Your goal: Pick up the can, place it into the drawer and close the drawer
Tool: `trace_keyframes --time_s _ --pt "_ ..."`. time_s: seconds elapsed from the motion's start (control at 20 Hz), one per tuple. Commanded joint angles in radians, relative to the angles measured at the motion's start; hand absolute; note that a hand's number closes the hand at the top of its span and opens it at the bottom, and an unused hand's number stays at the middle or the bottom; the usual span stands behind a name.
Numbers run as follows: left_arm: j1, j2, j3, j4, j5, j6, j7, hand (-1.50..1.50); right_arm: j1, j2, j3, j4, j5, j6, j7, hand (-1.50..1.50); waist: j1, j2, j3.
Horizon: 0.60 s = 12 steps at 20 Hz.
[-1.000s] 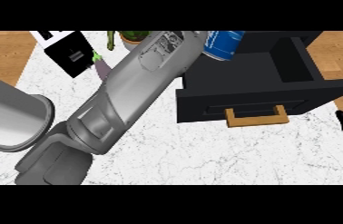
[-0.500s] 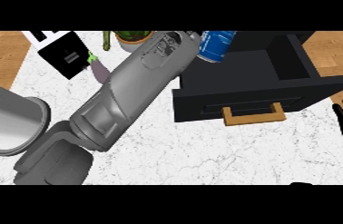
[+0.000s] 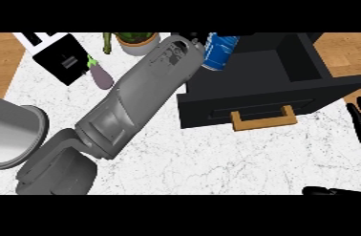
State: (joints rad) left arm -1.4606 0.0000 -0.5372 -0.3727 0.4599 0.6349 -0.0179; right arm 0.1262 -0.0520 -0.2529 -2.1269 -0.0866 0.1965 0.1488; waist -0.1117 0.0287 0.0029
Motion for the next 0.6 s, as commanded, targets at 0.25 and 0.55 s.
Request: trace_keyframes --time_s 0.25,0.55 --pt "0.021 0.0 -0.079 0.009 0.037 0.101 -0.002 -1.5 -0.031 -0.009 0.028 -0.027 0.02 -0.002 0.025 -1.5 -0.025 0.001 0.0" --pt "0.031 0.0 -0.114 0.0 0.068 0.142 0.01 -1.5 -0.034 -0.006 0.024 -0.026 0.004 -0.003 0.032 -1.5 -0.029 0.001 0.0"
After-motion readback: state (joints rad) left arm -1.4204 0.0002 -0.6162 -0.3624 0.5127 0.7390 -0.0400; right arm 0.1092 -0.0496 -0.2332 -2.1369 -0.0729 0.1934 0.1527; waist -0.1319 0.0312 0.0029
